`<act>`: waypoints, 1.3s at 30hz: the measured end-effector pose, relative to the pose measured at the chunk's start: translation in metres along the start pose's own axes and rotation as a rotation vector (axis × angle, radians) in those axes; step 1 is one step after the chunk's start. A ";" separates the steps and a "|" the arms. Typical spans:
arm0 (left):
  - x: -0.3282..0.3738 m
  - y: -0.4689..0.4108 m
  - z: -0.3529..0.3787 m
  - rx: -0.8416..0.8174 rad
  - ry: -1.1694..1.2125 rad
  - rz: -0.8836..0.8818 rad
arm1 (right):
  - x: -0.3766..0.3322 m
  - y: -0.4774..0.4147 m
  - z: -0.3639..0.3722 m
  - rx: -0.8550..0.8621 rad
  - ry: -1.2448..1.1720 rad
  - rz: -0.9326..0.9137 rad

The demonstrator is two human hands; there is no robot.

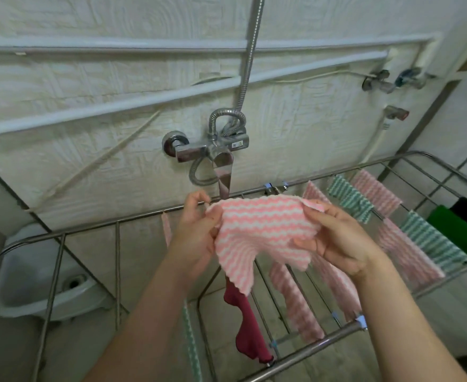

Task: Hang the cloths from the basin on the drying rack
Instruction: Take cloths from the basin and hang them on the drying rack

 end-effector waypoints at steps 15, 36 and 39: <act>-0.120 -0.097 0.011 0.503 -0.493 -0.145 | 0.060 -0.155 -0.094 0.271 0.266 0.257; -0.150 -0.161 0.024 0.386 -1.370 0.048 | 0.077 -0.251 -0.062 0.053 0.793 -0.040; -0.168 -0.133 0.036 0.273 -1.142 0.009 | 0.094 -0.232 -0.061 -0.107 0.827 0.056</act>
Point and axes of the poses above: each hand's wrist, its own y-axis away from the middle knuckle, its own z-axis out of the palm, x = y × z, the point moved 8 cm from there along -y, towards the middle knuckle, and after that the axes turned 11 degrees about x, right-handed, at the moved point
